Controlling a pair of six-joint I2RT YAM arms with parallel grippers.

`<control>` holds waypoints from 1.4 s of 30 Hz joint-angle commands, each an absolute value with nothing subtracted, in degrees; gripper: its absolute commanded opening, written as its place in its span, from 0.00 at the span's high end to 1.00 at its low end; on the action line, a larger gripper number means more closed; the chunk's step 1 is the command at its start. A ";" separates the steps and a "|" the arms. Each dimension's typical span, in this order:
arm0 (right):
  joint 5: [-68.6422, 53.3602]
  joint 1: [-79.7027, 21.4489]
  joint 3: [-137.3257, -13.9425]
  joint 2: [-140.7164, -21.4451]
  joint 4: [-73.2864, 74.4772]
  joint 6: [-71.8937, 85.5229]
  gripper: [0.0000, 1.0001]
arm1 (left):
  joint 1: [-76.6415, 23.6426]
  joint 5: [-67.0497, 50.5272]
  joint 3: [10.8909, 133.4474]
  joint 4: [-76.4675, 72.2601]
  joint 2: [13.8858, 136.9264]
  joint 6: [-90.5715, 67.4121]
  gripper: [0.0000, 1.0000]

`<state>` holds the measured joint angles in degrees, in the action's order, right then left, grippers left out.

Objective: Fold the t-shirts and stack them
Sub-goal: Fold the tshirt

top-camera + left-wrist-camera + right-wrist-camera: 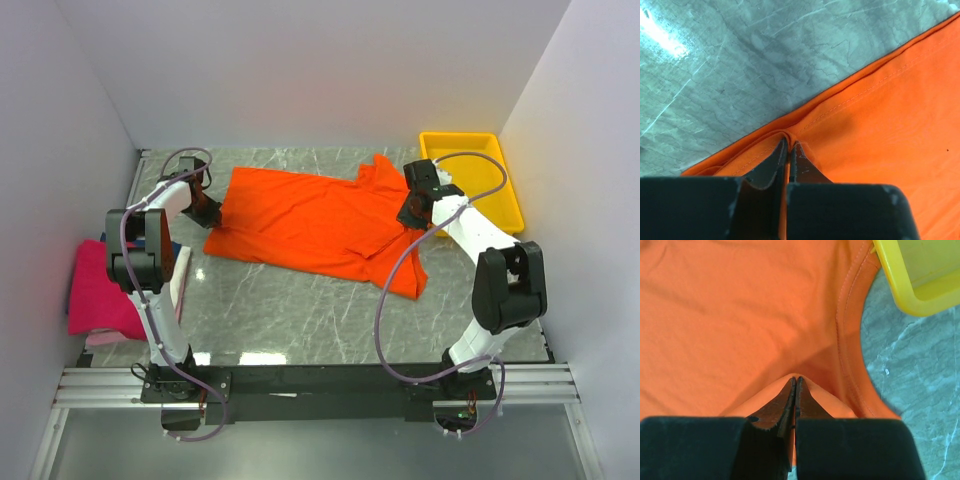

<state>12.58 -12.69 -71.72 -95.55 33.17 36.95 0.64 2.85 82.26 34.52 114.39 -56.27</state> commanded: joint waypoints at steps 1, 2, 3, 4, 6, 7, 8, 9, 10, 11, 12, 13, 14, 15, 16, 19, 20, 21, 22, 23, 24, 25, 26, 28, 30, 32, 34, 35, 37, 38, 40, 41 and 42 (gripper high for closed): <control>14.06 -12.13 -73.74 -94.84 32.26 36.39 1.00 | 0.53 2.37 83.15 33.75 112.50 -55.72 0.99; 14.24 -12.22 -73.57 -94.05 32.26 36.56 1.00 | 0.44 2.37 83.14 33.75 112.41 -55.72 0.99; 14.50 -12.13 -73.39 -93.61 32.08 36.74 1.00 | 0.53 2.37 82.97 33.75 112.15 -55.72 0.99; 14.41 -12.22 -72.34 -92.99 31.73 36.74 1.00 | 0.44 2.63 82.88 33.66 111.97 -55.72 0.99; 14.59 -12.13 -71.46 -91.15 31.11 36.91 1.00 | 0.53 2.81 82.44 33.57 111.19 -55.90 0.99; 14.59 -12.13 -70.58 -90.45 31.03 37.09 1.00 | 0.44 2.90 82.27 33.49 111.01 -55.90 0.99; 14.68 -12.22 -70.14 -89.40 30.76 37.00 1.00 | 0.53 3.07 82.18 33.57 110.57 -55.99 0.99; 14.68 -12.13 -69.79 -88.95 30.59 37.09 1.00 | 0.53 3.25 81.92 33.57 110.31 -56.07 0.99; 15.11 -12.13 -69.44 -88.51 30.67 37.09 1.00 | 0.44 3.34 81.83 33.57 110.13 -56.16 0.99; 15.38 -12.22 -69.26 -87.98 30.76 37.00 1.00 | 0.44 3.34 81.65 33.49 110.04 -56.08 0.99; 15.47 -12.13 -69.00 -87.63 30.67 37.00 1.00 | 0.53 3.34 81.48 33.31 109.78 -56.16 0.99; 15.56 -12.13 -68.91 -87.45 30.67 37.00 1.00 | 0.53 3.43 81.30 33.48 109.78 -56.25 0.99; 15.56 -12.13 -68.99 -87.10 30.93 36.91 1.00 | 0.61 3.51 81.21 33.40 109.69 -56.25 0.99; 15.47 -12.13 -68.82 -86.84 30.85 37.00 1.00 | 0.62 3.34 80.95 33.31 109.69 -56.16 0.99; 15.47 -12.13 -68.64 -86.66 30.76 36.91 1.00 | 0.53 3.51 81.03 33.66 109.60 -56.25 0.99; 15.56 -12.13 -69.43 -87.18 31.02 36.74 1.00 | 0.62 3.78 80.33 33.05 109.16 -56.25 0.99; 15.56 -12.13 -69.78 -87.80 31.55 36.65 1.00 | 0.62 3.95 80.42 33.57 109.16 -56.42 0.99; 15.56 -12.22 -69.61 -88.06 31.55 36.65 1.00 | 0.62 4.04 80.68 33.57 109.25 -56.43 0.99; 15.47 -12.13 -69.35 -88.15 31.38 36.56 1.00 | 0.62 3.96 80.51 33.31 109.07 -56.43 0.99; 15.47 -12.13 -69.17 -88.15 30.85 36.65 1.00 | 0.70 4.13 80.42 33.40 108.99 -56.60 0.99; 15.56 -12.13 -68.91 -88.33 30.85 36.65 1.00 | 0.79 4.13 80.33 33.22 108.90 -56.60 0.99; 15.56 -12.22 -68.82 -88.68 30.76 36.65 1.00 | 0.79 3.96 80.07 32.87 108.64 -56.60 0.99; 15.56 -12.13 -68.91 -88.94 30.76 36.65 1.00 | 0.79 3.96 80.07 32.96 108.55 -56.69 0.99; 15.64 -12.13 -68.99 -89.64 30.67 36.65 1.00 | 0.88 4.13 80.07 32.96 108.55 -56.78 0.99; 15.38 -12.13 -69.43 -90.35 30.41 36.56 1.00 | 0.97 4.04 79.89 32.61 108.54 -56.51 0.99; 15.29 -11.95 -70.13 -91.84 30.59 36.56 1.00 | 0.97 3.34 80.07 32.26 109.16 -56.17 0.99; 15.38 -11.95 -71.10 -93.68 30.85 36.56 1.00 | 1.05 2.82 80.16 31.65 109.60 -55.99 0.99; 15.29 -11.87 -71.45 -94.30 30.68 36.65 1.00 | 1.05 2.29 80.07 31.21 109.86 -55.73 0.99; 14.68 -11.69 -71.80 -95.79 30.24 36.56 1.00 | 1.05 1.85 80.07 30.50 110.13 -55.37 0.99; 14.59 -11.52 -72.15 -96.41 30.15 36.39 1.00 | 1.05 1.50 80.24 30.41 110.56 -55.28 0.99; 14.24 -11.43 -72.95 -98.25 29.71 36.30 1.00 | 1.05 1.41 80.42 30.32 110.83 -55.28 0.98; 13.89 -11.08 -73.38 -99.04 29.71 35.95 1.00 | 1.05 1.15 80.25 29.97 110.92 -55.20 0.94; 13.71 -10.99 -74.26 -99.66 29.71 35.77 1.00 | 1.05 0.53 80.07 29.54 110.83 -55.11 0.92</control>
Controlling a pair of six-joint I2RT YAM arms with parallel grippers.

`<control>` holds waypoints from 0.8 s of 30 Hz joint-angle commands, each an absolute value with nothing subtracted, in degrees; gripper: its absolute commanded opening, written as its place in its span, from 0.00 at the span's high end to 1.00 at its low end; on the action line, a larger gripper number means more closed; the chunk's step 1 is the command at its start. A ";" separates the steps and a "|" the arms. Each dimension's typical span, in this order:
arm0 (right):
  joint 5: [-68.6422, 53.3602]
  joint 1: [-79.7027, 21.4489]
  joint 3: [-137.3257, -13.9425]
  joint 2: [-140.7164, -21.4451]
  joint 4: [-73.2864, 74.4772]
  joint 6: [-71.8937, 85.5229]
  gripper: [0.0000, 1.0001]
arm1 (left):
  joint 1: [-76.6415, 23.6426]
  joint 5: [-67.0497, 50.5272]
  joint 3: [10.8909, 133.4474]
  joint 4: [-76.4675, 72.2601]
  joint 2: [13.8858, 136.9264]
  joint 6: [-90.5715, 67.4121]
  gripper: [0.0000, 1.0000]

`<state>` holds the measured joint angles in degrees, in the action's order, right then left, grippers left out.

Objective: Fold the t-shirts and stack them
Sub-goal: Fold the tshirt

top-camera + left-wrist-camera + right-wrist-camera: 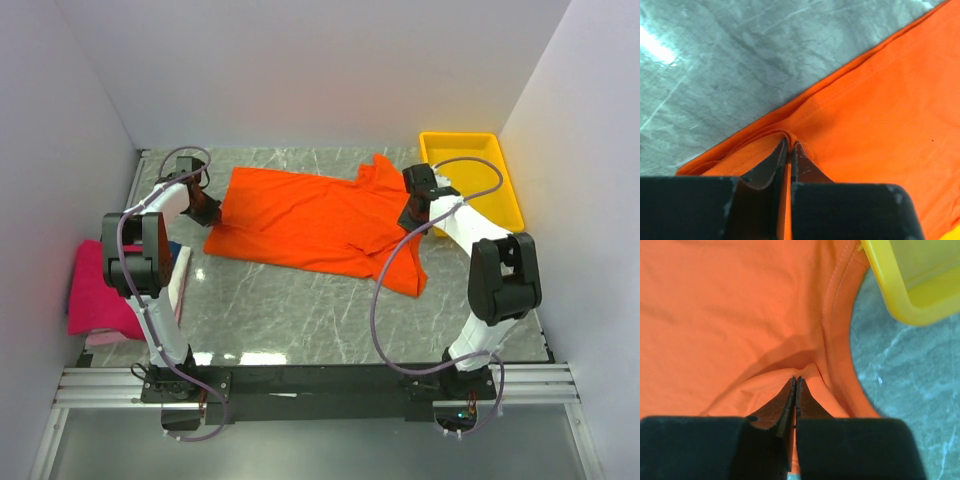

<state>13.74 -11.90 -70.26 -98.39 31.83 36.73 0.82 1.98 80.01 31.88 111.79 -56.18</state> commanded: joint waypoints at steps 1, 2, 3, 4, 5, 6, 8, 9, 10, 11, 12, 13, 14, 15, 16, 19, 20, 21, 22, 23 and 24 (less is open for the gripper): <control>13.45 -10.90 -74.79 -100.89 29.36 35.60 0.93 | 1.05 0.53 79.72 29.36 110.83 -54.93 0.89; 13.10 -10.64 -75.06 -101.42 29.18 35.07 0.87 | 1.05 0.53 79.11 28.57 110.31 -55.02 0.79; 13.10 -10.55 -75.93 -101.95 29.01 34.72 0.80 | 1.05 0.44 78.84 28.13 110.04 -54.85 0.73; 13.36 -10.37 -76.46 -102.82 29.18 34.37 0.65 | 1.05 0.53 78.58 27.86 109.43 -54.58 0.62; 13.53 -10.28 -77.51 -103.01 29.61 34.10 0.59 | 1.05 0.53 78.49 27.69 109.16 -54.58 0.56; 13.88 -10.28 -77.95 -103.09 29.88 33.93 0.54 | 1.05 0.53 78.40 27.60 108.81 -54.49 0.49; 14.41 -10.28 -78.13 -102.05 30.23 33.58 0.47 | 0.97 0.53 78.92 27.95 107.76 -54.23 0.38; 14.33 -10.28 -78.05 -100.91 30.50 33.49 0.47 | 1.05 0.53 79.10 28.04 107.49 -54.05 0.35; 14.15 -10.37 -77.87 -100.20 30.93 33.57 0.48 | 1.05 1.05 79.19 28.30 107.06 -54.14 0.29; 13.89 -10.46 -76.65 -99.33 31.11 33.66 0.49 | 1.05 1.40 79.54 28.65 106.44 -54.05 0.21; 12.49 -11.07 -75.42 -97.40 30.77 33.84 0.52 | 1.05 1.84 79.63 29.35 106.00 -54.14 0.21; 11.96 -11.77 -73.93 -96.25 29.89 34.10 0.58 | 1.05 2.28 79.72 29.88 105.56 -54.40 0.20; 11.52 -12.39 -70.52 -95.20 29.19 35.15 0.58 | 1.05 3.33 79.89 30.49 104.95 -54.58 0.19; 10.64 -13.00 -68.75 -93.45 28.40 35.68 0.58 | 1.05 3.69 79.89 31.37 104.51 -54.67 0.20; 9.42 -14.49 -66.99 -92.82 26.82 36.21 0.58 | 1.05 3.95 79.72 31.64 103.72 -55.19 0.20; 6.96 -16.52 -60.75 -91.06 22.61 39.10 0.56 | 1.05 4.39 77.97 31.73 101.44 -55.89 0.21; 5.99 -16.87 -58.73 -90.97 21.46 39.63 0.56 | 1.05 3.96 77.44 31.47 100.82 -55.99 0.21; 5.11 -17.31 -58.28 -91.58 20.49 39.99 0.56 | 1.05 3.87 77.00 31.38 100.29 -55.90 0.21; 4.23 -18.18 -58.10 -92.10 19.26 40.43 0.56 | 0.97 3.69 76.21 31.29 99.24 -55.90 0.22; 4.22 -18.72 -58.27 -92.81 18.90 40.78 0.56 | 0.97 3.34 75.68 31.12 98.71 -55.90 0.22; 3.96 -19.07 -58.18 -93.94 18.55 41.04 0.56 | 0.97 2.73 75.15 30.85 98.27 -55.81 0.22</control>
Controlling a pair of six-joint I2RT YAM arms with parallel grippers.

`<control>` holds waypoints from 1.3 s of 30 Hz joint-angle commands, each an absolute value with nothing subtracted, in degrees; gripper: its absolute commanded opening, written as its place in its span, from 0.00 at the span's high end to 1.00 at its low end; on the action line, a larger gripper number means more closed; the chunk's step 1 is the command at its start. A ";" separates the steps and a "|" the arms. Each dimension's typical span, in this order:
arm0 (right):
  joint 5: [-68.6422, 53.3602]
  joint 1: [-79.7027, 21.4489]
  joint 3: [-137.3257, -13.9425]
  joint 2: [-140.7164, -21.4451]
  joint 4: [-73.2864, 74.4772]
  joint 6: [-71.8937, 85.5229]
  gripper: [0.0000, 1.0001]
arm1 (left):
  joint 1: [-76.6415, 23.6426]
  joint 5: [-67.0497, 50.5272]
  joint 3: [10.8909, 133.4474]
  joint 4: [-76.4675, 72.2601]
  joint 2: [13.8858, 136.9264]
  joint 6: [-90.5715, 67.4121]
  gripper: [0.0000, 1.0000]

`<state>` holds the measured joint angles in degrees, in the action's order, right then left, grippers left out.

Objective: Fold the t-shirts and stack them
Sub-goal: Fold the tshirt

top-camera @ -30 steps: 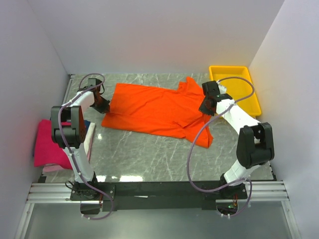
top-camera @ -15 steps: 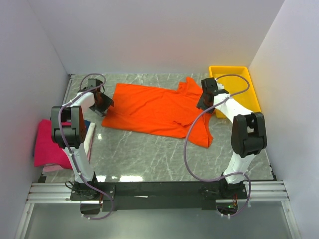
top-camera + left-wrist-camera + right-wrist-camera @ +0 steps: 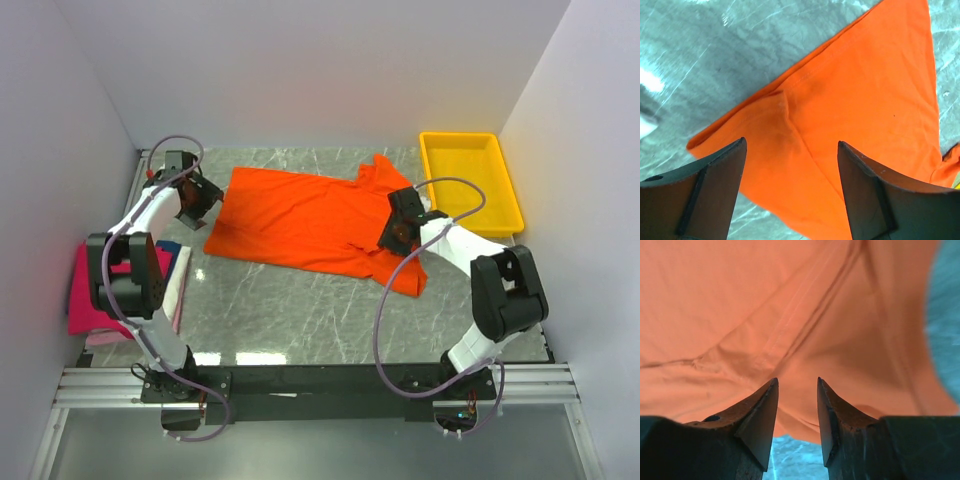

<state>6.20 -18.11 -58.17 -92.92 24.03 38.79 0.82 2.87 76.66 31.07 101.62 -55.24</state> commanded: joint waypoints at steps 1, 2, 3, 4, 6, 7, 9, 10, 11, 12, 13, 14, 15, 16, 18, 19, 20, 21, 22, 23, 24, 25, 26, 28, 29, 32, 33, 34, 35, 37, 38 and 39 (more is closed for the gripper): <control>3.69 -19.51 -58.36 -94.48 17.50 41.65 0.55 | 0.97 2.64 74.45 30.85 97.48 -55.72 0.22; 3.08 -19.77 -58.62 -95.09 16.97 42.01 0.56 | 0.97 2.55 74.10 30.85 97.04 -55.55 0.22; 3.08 -19.86 -58.80 -96.14 16.61 42.45 0.55 | 0.88 2.55 73.83 30.85 96.68 -55.37 0.22; 2.99 -19.86 -58.80 -96.59 16.00 42.97 0.56 | 0.97 2.46 73.31 30.85 96.16 -55.11 0.22; 2.64 -20.21 -58.97 -97.82 15.30 43.42 0.56 | 0.97 2.46 72.95 31.20 95.80 -54.50 0.22; 2.55 -20.21 -58.97 -98.17 14.77 43.77 0.56 | 1.05 2.37 72.43 31.20 95.45 -54.49 0.22; 2.37 -20.48 -59.59 -99.31 14.50 43.94 0.57 | 0.97 2.20 72.07 30.94 95.10 -54.32 0.22; 2.46 -20.74 -59.85 -99.58 14.50 44.03 0.57 | 0.97 2.11 71.98 31.02 95.01 -54.32 0.22; 2.46 -20.74 -60.29 -100.19 14.50 44.21 0.57 | 0.97 2.11 71.98 31.03 95.01 -54.23 0.22; 2.72 -20.92 -60.47 -100.37 14.50 44.30 0.59 | 0.97 2.11 72.07 31.03 95.01 -54.05 0.22; 2.81 -20.92 -60.64 -100.46 14.59 44.47 0.62 | 0.97 1.94 72.16 31.11 95.01 -53.97 0.22; 2.99 -21.00 -61.17 -100.55 14.42 44.56 0.64 | 0.97 1.85 72.25 31.03 94.92 -53.96 0.22; 3.16 -20.92 -61.35 -100.72 14.50 44.56 0.72 | 1.05 1.85 72.25 31.11 94.92 -53.79 0.23; 3.43 -20.92 -61.78 -100.72 14.76 44.65 0.76 | 0.97 1.85 72.33 31.20 94.83 -53.79 0.23; 3.69 -20.92 -63.19 -101.25 15.38 44.65 0.88 | 0.97 1.67 72.42 31.11 94.75 -53.44 0.23; 4.13 -21.00 -63.63 -101.42 15.64 44.56 0.92 | 0.97 1.58 72.42 31.29 94.66 -53.35 0.22; 4.48 -20.92 -64.85 -101.86 15.99 44.47 0.94 | 0.97 1.50 72.33 31.29 94.75 -53.26 0.22; 4.83 -20.92 -65.47 -102.04 16.34 44.30 0.97 | 0.97 1.58 72.42 31.29 94.66 -53.09 0.22; 4.92 -20.92 -66.09 -102.30 16.96 44.04 0.98 | 0.97 1.50 72.42 31.29 94.57 -52.91 0.23; 5.27 -20.92 -67.57 -103.09 17.31 43.95 0.98 | 0.97 1.41 72.42 31.38 94.66 -52.82 0.22; 5.45 -20.92 -68.37 -103.53 17.92 43.77 0.98 | 1.05 1.32 72.42 31.38 94.57 -52.74 0.22; 5.45 -20.92 -69.16 -104.06 18.28 43.33 0.98 | 0.97 1.14 72.25 31.38 94.66 -52.65 0.23; 5.54 -20.92 -70.91 -105.19 18.46 43.07 0.99 | 0.97 1.14 72.25 31.20 94.57 -52.65 0.23; 5.62 -20.92 -72.59 -106.60 19.16 42.45 0.99 | 0.97 0.88 72.07 31.20 94.57 -52.47 0.23; 5.36 -21.00 -74.34 -108.00 19.42 42.28 0.99 | 0.97 0.62 72.07 30.94 94.57 -52.38 0.23; 4.92 -20.92 -77.95 -110.90 20.21 40.79 0.96 | 0.97 -0.34 71.63 30.76 94.48 -52.03 0.23; 4.92 -21.00 -79.00 -111.53 20.74 39.48 0.87 | 0.97 -0.70 71.46 30.76 94.48 -51.86 0.23; 4.83 -20.92 -80.84 -112.06 20.74 38.77 0.80 | 0.97 -1.05 71.02 30.59 94.22 -51.77 0.23; 4.92 -20.92 -81.64 -112.67 20.74 37.98 0.72 | 0.97 -1.23 70.75 30.41 93.96 -51.68 0.23; 6.67 -20.92 -83.83 -112.76 21.36 35.87 0.54 | 0.88 -2.19 69.79 29.71 93.34 -51.59 0.22; 7.29 -20.92 -84.37 -112.07 21.53 35.25 0.49 | 0.88 -2.37 69.44 29.62 93.17 -51.59 0.22; 8.16 -20.83 -84.72 -111.63 22.23 34.20 0.48 | 0.88 -2.63 69.00 29.62 92.73 -51.50 0.22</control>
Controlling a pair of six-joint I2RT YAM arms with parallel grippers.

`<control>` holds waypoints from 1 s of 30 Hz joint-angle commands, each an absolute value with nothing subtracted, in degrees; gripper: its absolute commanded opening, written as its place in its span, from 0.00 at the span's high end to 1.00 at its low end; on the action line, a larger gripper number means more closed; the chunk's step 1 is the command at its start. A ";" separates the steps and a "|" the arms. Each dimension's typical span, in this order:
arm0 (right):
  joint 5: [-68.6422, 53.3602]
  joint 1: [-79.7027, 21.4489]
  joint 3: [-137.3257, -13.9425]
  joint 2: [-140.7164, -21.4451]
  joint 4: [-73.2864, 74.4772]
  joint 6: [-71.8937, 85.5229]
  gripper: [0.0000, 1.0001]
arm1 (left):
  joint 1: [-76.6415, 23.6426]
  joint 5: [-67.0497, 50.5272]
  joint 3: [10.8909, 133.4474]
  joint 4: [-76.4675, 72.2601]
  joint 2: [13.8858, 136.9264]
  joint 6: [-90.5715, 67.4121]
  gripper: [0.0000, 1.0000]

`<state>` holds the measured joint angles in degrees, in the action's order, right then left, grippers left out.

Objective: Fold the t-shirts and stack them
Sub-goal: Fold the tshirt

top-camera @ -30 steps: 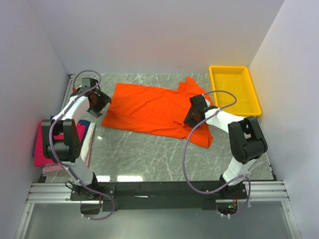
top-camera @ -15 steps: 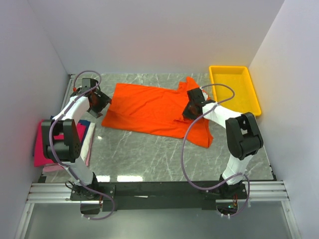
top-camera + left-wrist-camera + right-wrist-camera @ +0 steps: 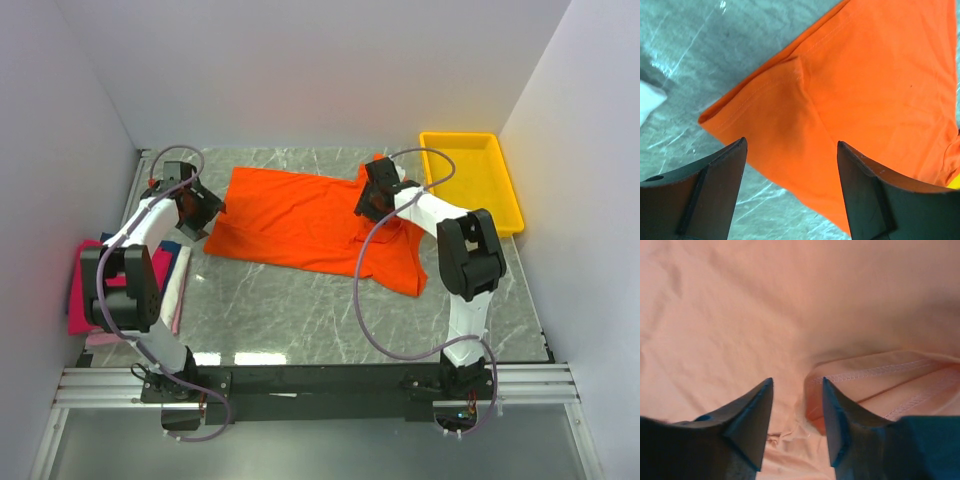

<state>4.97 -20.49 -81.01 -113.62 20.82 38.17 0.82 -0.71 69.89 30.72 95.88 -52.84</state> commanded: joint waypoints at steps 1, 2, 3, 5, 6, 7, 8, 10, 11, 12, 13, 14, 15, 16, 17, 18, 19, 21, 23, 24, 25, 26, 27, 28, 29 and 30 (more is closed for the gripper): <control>10.26 -20.74 -85.34 -110.93 22.76 33.75 0.47 | 0.79 -2.64 68.82 29.71 92.46 -51.50 0.23; 11.24 -20.66 -85.43 -109.18 23.29 33.49 0.47 | 0.79 -2.72 68.56 29.62 92.20 -51.50 0.23; 12.21 -20.48 -85.26 -108.12 24.07 33.31 0.47 | 0.79 -2.72 68.03 29.53 91.59 -51.50 0.22; 13.88 -20.30 -82.89 -104.00 24.17 33.57 0.47 | 0.70 -2.81 67.50 29.36 91.14 -51.50 0.22; 14.32 -20.30 -81.84 -102.58 24.87 34.62 0.49 | 0.79 -2.90 67.06 29.36 90.71 -51.59 0.22; 14.33 -20.39 -79.22 -101.26 25.05 35.24 0.52 | 0.70 -2.99 66.97 29.53 90.70 -51.50 0.23; 13.72 -20.48 -77.28 -98.55 24.70 35.42 0.64 | 0.79 -3.25 66.97 29.53 90.62 -51.42 0.23; 13.01 -21.00 -71.93 -96.16 23.56 35.77 0.76 | 0.79 -3.43 66.80 29.71 90.27 -51.33 0.23; 12.75 -21.61 -70.42 -94.50 23.38 35.86 0.86 | 0.70 -3.43 66.88 29.88 90.26 -51.07 0.23; 12.57 -21.88 -68.75 -93.79 23.03 36.21 0.90 | 0.70 -3.43 67.23 29.88 90.26 -51.06 0.23; 12.39 -22.23 -66.03 -93.26 22.68 36.47 0.94 | 0.70 -3.43 67.32 30.06 90.18 -51.06 0.23; 11.61 -22.67 -64.79 -92.64 21.98 36.74 0.99 | 0.70 -3.51 67.50 30.06 90.26 -50.98 0.23; 11.43 -22.94 -63.64 -92.38 21.54 36.91 1.00 | 0.79 -3.60 67.67 30.06 90.18 -51.06 0.23; 11.51 -23.11 -61.89 -92.37 21.27 37.00 1.00 | 0.70 -3.78 67.76 30.15 90.09 -51.06 0.23; 11.51 -23.20 -61.35 -93.07 20.83 37.18 1.00 | 0.70 -3.78 67.85 30.06 90.09 -51.15 0.23; 11.17 -23.29 -60.91 -93.51 20.31 37.18 1.00 | 0.70 -3.95 67.68 29.97 89.91 -51.24 0.23; 11.16 -23.38 -60.47 -94.12 20.04 37.18 1.00 | 0.70 -4.04 67.76 29.88 89.83 -51.24 0.23; 10.73 -23.47 -60.47 -95.97 19.08 36.92 1.00 | 0.70 -3.87 67.85 30.06 89.91 -51.24 0.23; 10.90 -23.47 -61.69 -98.60 18.90 36.74 1.00 | 0.79 -3.69 67.85 30.15 89.91 -51.15 0.23; 11.25 -23.47 -62.31 -99.48 18.81 36.48 1.00 | 0.70 -3.78 67.76 30.15 89.83 -51.07 0.23; 11.25 -23.38 -63.62 -100.97 18.81 36.39 1.00 | 0.70 -3.69 67.76 30.15 89.82 -51.06 0.23; 11.51 -23.38 -64.33 -101.77 18.90 36.30 1.00 | 0.70 -3.69 67.68 30.15 89.74 -50.98 0.23; 11.95 -23.47 -65.90 -102.39 19.07 36.21 1.00 | 0.79 -3.60 67.68 30.23 89.65 -50.98 0.23; 12.39 -23.38 -66.70 -103.52 19.16 36.21 1.00 | 0.70 -3.52 67.76 30.41 89.56 -50.89 0.23; 12.39 -23.38 -67.40 -104.14 19.42 36.04 1.00 | 0.70 -3.69 67.76 30.50 89.47 -50.80 0.23; 12.57 -23.29 -69.33 -104.85 20.03 35.77 1.00 | 0.70 -3.43 67.85 30.59 89.56 -50.71 0.23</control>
<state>10.81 -23.29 -64.18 -103.92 21.10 36.40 0.82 -3.20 67.02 30.79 92.05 -51.88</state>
